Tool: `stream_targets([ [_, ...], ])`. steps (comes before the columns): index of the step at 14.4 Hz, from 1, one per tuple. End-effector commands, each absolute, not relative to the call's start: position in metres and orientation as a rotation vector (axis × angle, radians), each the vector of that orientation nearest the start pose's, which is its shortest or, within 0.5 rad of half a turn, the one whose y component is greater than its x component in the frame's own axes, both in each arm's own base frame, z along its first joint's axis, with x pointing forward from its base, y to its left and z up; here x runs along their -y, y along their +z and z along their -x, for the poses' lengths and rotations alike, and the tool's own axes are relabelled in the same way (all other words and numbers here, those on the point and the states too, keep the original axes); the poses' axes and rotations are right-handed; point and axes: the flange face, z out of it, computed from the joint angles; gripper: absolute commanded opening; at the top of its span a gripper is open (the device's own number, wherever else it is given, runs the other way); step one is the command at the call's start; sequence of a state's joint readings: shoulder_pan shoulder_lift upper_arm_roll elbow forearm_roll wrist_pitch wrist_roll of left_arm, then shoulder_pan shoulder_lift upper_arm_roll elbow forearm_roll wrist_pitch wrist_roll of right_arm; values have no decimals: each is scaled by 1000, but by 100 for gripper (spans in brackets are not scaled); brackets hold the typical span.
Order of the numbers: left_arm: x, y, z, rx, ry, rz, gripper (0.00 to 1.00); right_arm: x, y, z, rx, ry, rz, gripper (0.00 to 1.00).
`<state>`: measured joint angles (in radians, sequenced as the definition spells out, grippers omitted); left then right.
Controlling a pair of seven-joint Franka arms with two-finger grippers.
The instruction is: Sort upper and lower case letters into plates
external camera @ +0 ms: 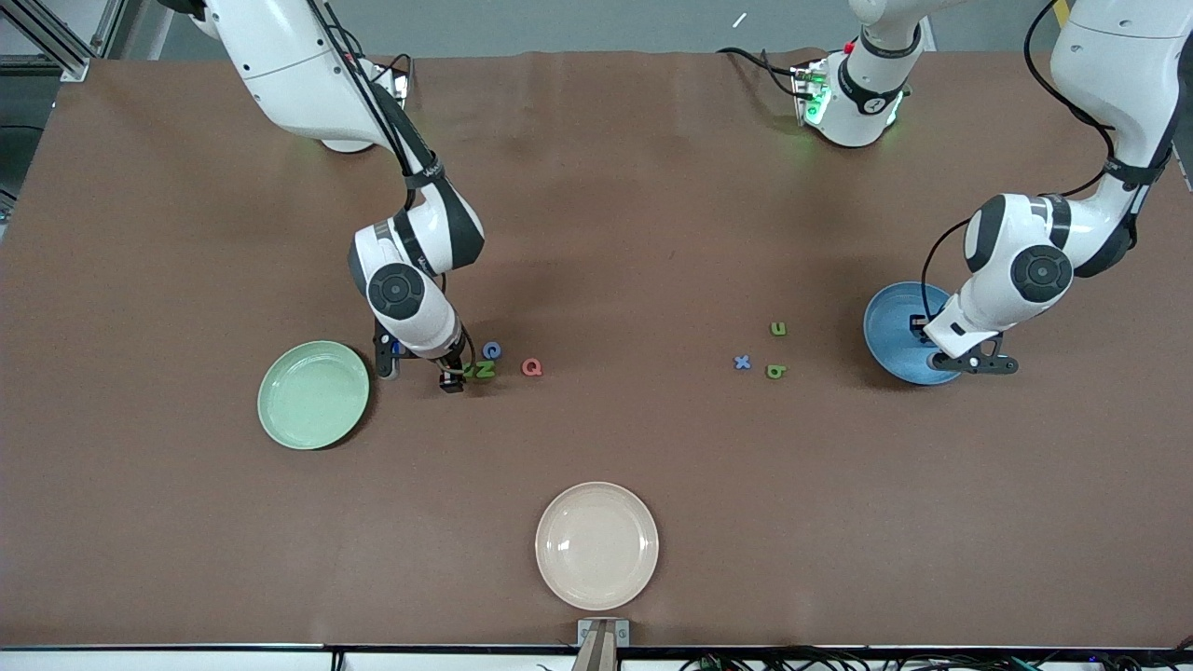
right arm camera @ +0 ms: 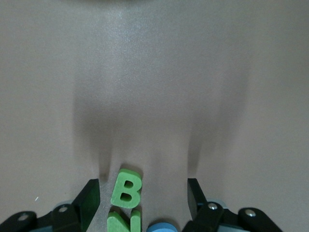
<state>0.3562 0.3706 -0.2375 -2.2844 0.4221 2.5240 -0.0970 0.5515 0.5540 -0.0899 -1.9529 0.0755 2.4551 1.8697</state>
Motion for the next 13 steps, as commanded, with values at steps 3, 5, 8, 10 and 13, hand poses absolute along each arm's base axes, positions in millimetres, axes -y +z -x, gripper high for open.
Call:
stream_targets([
  [3, -57, 184, -518, -252, 124, 2983, 12, -279, 179, -557, -2116, 8, 2356, 76],
  [5, -55, 189, -519, -259, 113, 2980, 63, -278, 177, -561, -2113, 5, 2355, 65],
  [8, -34, 204, -524, -300, 124, 2967, 91, -276, 178, -563, -2115, 7, 2357, 28],
  [10, -14, 222, -525, -320, 132, 2956, 97, -274, 178, -562, -2116, 13, 2365, 4],
  [13, 22, 231, -525, -274, 114, 2982, 99, -256, 191, -569, -2066, 33, 2444, 0],
])
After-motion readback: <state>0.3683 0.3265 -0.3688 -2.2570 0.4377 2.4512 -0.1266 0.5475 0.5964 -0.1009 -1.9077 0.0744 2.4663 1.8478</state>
